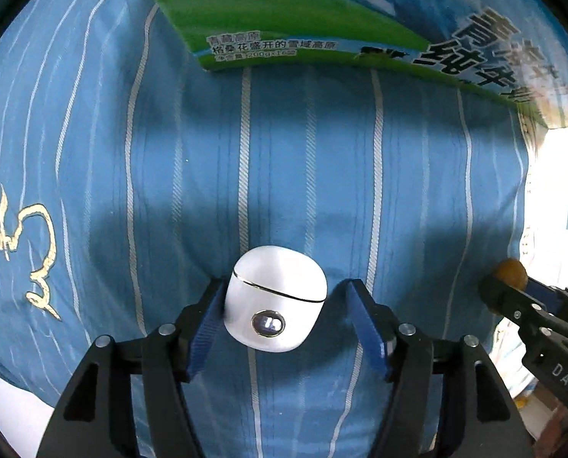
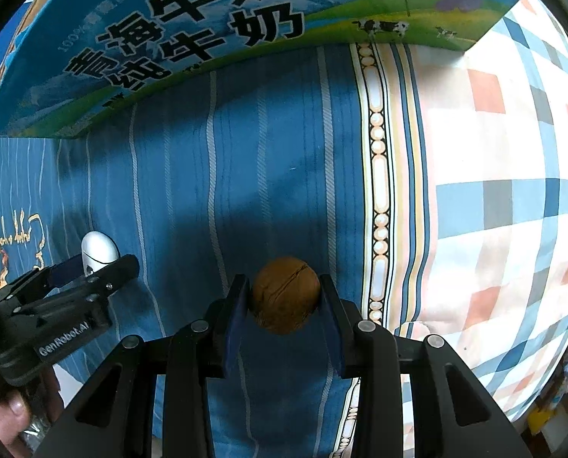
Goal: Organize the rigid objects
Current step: 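Grasp the white earbud case with left tool while right tool grasps the walnut, then carry earbud case and walnut into the box with both tools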
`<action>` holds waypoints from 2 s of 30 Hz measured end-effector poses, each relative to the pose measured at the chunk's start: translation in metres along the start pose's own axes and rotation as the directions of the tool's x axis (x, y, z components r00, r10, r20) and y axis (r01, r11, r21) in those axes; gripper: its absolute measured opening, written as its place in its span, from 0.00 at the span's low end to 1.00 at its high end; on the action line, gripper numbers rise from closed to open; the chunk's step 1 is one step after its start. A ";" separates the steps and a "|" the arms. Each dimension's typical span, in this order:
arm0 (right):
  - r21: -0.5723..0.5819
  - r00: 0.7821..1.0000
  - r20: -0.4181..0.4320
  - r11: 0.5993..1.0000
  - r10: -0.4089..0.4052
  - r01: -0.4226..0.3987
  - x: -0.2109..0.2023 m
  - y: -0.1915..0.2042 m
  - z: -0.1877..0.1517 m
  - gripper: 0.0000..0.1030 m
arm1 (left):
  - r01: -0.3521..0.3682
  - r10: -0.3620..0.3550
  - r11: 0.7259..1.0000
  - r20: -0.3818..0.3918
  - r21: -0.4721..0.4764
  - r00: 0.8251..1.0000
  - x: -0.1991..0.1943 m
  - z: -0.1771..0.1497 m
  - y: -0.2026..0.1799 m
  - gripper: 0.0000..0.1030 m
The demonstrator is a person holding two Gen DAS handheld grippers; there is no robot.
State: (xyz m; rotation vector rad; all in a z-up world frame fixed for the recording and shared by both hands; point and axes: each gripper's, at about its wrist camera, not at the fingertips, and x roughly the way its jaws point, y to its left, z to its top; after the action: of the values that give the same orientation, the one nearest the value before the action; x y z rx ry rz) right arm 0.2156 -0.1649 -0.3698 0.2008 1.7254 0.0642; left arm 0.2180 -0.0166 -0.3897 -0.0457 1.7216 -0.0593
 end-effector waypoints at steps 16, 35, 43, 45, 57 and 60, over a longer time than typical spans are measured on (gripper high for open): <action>-0.065 0.997 -0.033 0.996 -0.068 0.066 0.022 -0.004 -0.025 0.38 | -0.018 0.018 1.000 0.075 0.006 0.997 -0.031 -0.039 -0.065 0.47; -0.132 0.987 0.145 0.987 -0.067 0.086 -0.057 0.002 -0.059 0.37 | 0.065 -0.076 0.997 0.284 0.051 0.956 -0.182 -0.084 -0.113 0.47; -0.120 0.968 0.251 0.992 -0.001 0.032 -0.128 -0.001 -0.073 0.37 | 0.102 -0.122 0.992 0.381 0.072 0.916 -0.229 -0.074 -0.094 0.47; -0.119 0.963 0.267 0.993 0.022 0.010 -0.143 -0.002 -0.073 0.37 | 0.126 -0.144 0.989 0.389 0.072 0.910 -0.237 -0.074 -0.091 0.47; -0.134 0.925 0.338 0.981 0.176 -0.138 -0.213 -0.010 -0.029 0.37 | 0.282 -0.288 0.957 0.398 0.076 0.871 -0.273 -0.001 -0.083 0.47; -0.133 0.914 0.364 0.981 0.178 -0.138 -0.224 -0.011 0.004 0.37 | 0.292 -0.292 0.955 0.388 0.062 0.874 -0.273 0.045 -0.075 0.47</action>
State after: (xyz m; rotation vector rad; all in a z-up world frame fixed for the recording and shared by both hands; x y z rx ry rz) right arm 0.2525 -0.2140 -0.1546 0.2579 1.3173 0.2217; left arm 0.3036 -0.0749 -0.1223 -0.2994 1.2975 -0.2596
